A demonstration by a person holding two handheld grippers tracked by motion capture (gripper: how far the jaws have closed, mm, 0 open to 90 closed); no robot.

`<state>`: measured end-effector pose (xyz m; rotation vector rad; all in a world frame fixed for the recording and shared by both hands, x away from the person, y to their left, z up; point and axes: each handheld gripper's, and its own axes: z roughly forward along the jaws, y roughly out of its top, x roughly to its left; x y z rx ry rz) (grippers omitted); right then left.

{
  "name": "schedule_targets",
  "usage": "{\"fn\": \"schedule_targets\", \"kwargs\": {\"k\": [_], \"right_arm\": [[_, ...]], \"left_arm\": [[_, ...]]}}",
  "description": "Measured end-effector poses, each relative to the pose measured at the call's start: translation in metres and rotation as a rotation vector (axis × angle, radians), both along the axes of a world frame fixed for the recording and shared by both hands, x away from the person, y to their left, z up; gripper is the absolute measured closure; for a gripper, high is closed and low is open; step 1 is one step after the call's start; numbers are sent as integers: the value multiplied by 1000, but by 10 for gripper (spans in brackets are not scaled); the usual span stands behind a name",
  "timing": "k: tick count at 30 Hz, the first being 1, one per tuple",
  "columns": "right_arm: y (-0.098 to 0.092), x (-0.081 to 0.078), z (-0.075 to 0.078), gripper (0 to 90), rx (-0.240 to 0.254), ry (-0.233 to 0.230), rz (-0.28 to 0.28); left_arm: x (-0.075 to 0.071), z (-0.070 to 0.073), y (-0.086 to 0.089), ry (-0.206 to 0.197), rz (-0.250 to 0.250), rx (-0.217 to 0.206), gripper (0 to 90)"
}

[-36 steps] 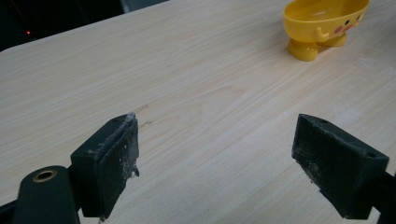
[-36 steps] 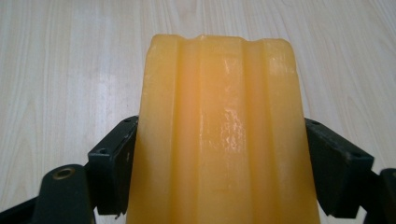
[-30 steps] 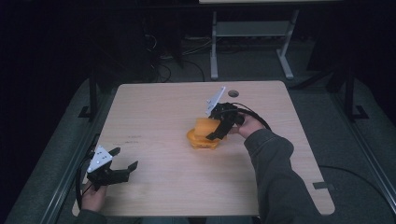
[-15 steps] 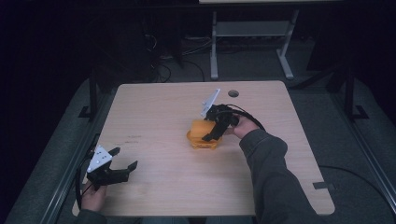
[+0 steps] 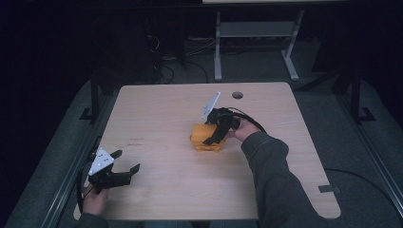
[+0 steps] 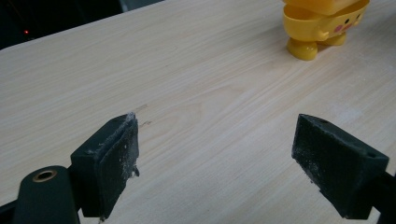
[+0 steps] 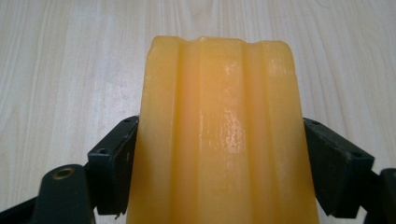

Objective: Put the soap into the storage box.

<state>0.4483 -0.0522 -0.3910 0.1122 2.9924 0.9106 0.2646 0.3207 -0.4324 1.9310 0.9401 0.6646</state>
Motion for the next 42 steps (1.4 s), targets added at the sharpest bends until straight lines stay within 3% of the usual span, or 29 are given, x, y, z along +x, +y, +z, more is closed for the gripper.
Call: {"fn": "schedule_targets", "kwargs": {"k": [12,42], "right_arm": [[1,1,-8,204,-8,-4,5],[3,1,-8,156,-36,11,-35]], "left_arm": [[0,0,0,-3,-1,-5,142],[0,0,-1,-1,-5,-5,142]]}}
